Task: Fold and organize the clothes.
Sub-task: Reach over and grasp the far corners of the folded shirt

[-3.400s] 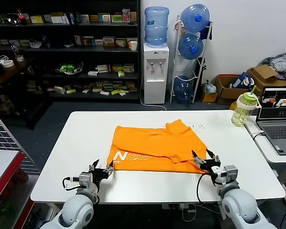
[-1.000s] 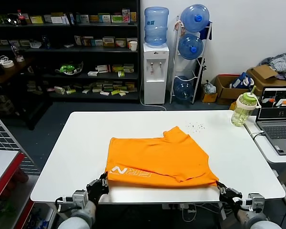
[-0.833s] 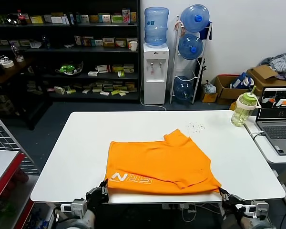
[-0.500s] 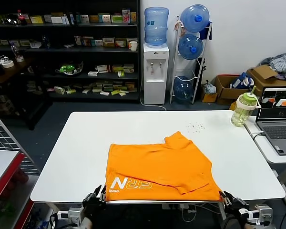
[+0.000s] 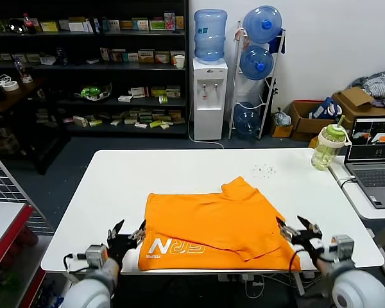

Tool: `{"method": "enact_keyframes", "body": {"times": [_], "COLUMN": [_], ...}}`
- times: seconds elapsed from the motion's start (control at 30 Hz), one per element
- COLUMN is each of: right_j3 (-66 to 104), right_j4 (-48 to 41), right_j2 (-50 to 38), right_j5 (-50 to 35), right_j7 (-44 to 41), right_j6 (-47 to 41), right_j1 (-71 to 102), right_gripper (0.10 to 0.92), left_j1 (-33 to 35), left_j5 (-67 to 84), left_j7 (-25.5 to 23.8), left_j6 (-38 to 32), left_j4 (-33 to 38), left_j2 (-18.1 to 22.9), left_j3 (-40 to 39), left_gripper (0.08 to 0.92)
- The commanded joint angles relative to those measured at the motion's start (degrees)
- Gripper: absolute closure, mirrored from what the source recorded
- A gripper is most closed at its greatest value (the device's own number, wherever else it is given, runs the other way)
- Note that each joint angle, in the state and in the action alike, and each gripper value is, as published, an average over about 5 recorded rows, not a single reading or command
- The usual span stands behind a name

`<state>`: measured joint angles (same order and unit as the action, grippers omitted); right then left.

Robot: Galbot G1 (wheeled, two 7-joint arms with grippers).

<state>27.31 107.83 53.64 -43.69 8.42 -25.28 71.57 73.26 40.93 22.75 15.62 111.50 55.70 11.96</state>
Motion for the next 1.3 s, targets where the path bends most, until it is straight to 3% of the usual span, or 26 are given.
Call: {"method": "enact_keyframes", "body": {"times": [0.03, 0.37, 1.1, 1.3], "right_j3": [-18.41, -23.75, -24.68, -24.63], "right_j4": [-28.2, -45.08, -48.82, -48.79], "right_j2": [4.47, 14.32, 16.64, 16.55], "right_j5": [-3.0, 2.24, 5.08, 4.65], "right_j7": [1.95, -1.56, -3.43, -3.67], "right_j6": [-1.06, -3.8, -5.24, -5.5], "right_j1": [-36.12, -43.22, -42.22, -41.8], "right_gripper": [0.209, 0.203, 0.205, 0.314], "left_j1": [-27.49, -32.1, -31.75, -31.43], "left_j5": [7.21, 9.34, 10.43, 9.73], "left_j7": [-7.22, -6.44, -6.29, -7.02], "left_j6": [2.86, 6.85, 9.56, 9.58], "left_j4": [-25.43, -30.05, -31.28, -32.24], "left_j2": [0.43, 1.53, 4.49, 4.84], "left_j3": [-5.9, -11.96, -13.99, -14.14], "left_gripper": [0.19, 0.177, 0.177, 0.177]}}
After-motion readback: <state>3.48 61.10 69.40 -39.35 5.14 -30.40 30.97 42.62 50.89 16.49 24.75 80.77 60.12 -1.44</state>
